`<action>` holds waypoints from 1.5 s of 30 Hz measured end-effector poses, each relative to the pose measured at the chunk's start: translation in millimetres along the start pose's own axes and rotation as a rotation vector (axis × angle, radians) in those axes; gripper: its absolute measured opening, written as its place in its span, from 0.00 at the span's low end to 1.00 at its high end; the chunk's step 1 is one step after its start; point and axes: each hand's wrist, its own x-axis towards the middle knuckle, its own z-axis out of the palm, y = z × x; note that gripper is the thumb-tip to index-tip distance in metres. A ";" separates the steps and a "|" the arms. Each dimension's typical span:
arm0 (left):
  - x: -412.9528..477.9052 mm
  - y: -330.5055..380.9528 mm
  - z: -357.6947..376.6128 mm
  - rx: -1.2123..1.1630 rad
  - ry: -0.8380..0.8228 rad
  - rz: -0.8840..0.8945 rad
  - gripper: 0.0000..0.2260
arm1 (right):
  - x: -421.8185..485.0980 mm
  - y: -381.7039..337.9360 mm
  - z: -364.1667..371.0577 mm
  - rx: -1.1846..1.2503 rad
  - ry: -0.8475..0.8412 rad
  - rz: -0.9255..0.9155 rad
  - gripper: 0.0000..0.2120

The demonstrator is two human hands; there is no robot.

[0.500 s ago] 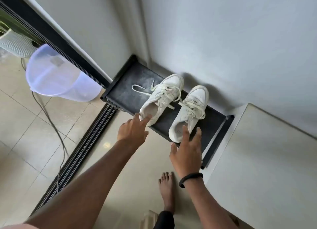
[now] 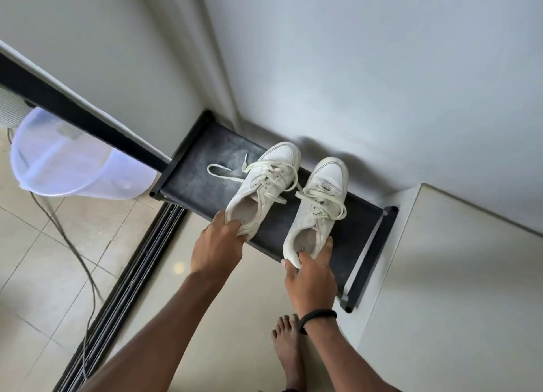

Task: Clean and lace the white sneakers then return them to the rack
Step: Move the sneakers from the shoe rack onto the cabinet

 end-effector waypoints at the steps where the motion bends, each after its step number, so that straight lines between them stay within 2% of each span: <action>1: -4.9 1.3 -3.3 0.005 0.033 0.019 0.08 | -0.9 1.8 -2.3 0.009 0.025 0.003 0.10; 4: -24.9 9.0 -15.0 -0.002 0.103 0.051 0.08 | -6.6 5.3 -13.9 0.080 0.082 -0.005 0.06; 12: -95.3 58.9 -67.3 -0.082 0.237 0.039 0.11 | -45.9 34.7 -72.6 0.213 0.270 -0.129 0.15; 18: -134.1 134.7 -87.5 -0.146 0.283 0.110 0.09 | -86.4 75.2 -146.8 0.271 0.355 -0.158 0.15; 20: -144.9 168.7 -87.7 -0.171 0.283 0.167 0.07 | -97.3 99.2 -169.8 0.279 0.383 -0.149 0.15; 25: -175.7 253.0 -72.8 -0.255 0.206 0.219 0.11 | -122.1 176.7 -221.5 0.284 0.521 -0.080 0.11; 28: -200.4 305.3 -57.2 -0.312 0.221 0.313 0.06 | -138.7 234.3 -252.3 0.249 0.654 -0.017 0.06; 30: -218.6 344.6 -45.4 -0.362 0.209 0.398 0.05 | -152.5 277.0 -270.7 0.227 0.717 0.043 0.07; 34: -244.4 415.9 -14.7 -0.431 0.121 0.524 0.12 | -175.1 357.4 -295.5 0.177 0.804 0.163 0.13; 37: -246.9 450.6 15.6 -0.365 0.064 0.554 0.15 | -181.5 407.4 -301.9 0.146 0.801 0.212 0.12; 41: -240.5 461.6 55.8 -0.242 0.029 0.517 0.13 | -171.0 451.3 -287.7 0.145 0.686 0.237 0.07; 45: -231.5 453.7 85.6 -0.168 0.059 0.430 0.12 | -147.7 464.4 -257.6 0.173 0.523 0.192 0.15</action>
